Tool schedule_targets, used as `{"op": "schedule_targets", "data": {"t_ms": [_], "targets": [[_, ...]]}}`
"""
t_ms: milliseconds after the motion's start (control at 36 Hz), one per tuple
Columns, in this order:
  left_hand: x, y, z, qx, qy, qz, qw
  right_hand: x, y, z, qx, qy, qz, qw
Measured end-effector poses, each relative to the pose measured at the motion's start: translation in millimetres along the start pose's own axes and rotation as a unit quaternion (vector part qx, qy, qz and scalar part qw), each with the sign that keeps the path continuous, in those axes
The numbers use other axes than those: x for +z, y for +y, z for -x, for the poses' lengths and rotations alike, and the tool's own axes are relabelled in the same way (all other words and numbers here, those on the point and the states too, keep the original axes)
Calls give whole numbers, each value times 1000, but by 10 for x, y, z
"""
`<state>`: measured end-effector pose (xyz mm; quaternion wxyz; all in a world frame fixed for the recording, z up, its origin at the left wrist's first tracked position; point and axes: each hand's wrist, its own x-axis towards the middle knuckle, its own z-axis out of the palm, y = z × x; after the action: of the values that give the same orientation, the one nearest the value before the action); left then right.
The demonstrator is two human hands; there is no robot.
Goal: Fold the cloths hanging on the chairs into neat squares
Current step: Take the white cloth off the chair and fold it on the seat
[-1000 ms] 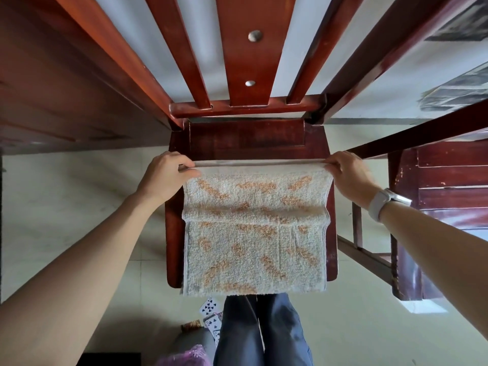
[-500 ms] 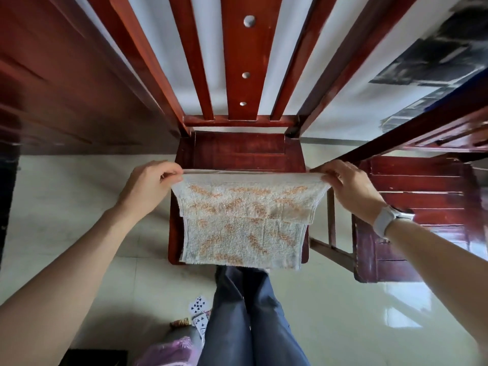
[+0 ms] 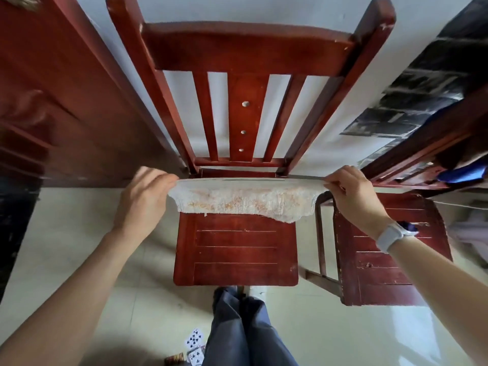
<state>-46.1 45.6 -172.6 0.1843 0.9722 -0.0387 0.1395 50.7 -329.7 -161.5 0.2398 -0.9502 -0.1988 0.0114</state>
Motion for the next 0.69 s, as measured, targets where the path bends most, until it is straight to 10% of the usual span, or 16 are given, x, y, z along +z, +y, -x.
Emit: {"op": "schedule_targets", "data": {"t_ms": [694], "targets": [[-383, 177, -395, -104, -32, 162, 981, -564, -239, -351, 46, -13, -61, 997]]}}
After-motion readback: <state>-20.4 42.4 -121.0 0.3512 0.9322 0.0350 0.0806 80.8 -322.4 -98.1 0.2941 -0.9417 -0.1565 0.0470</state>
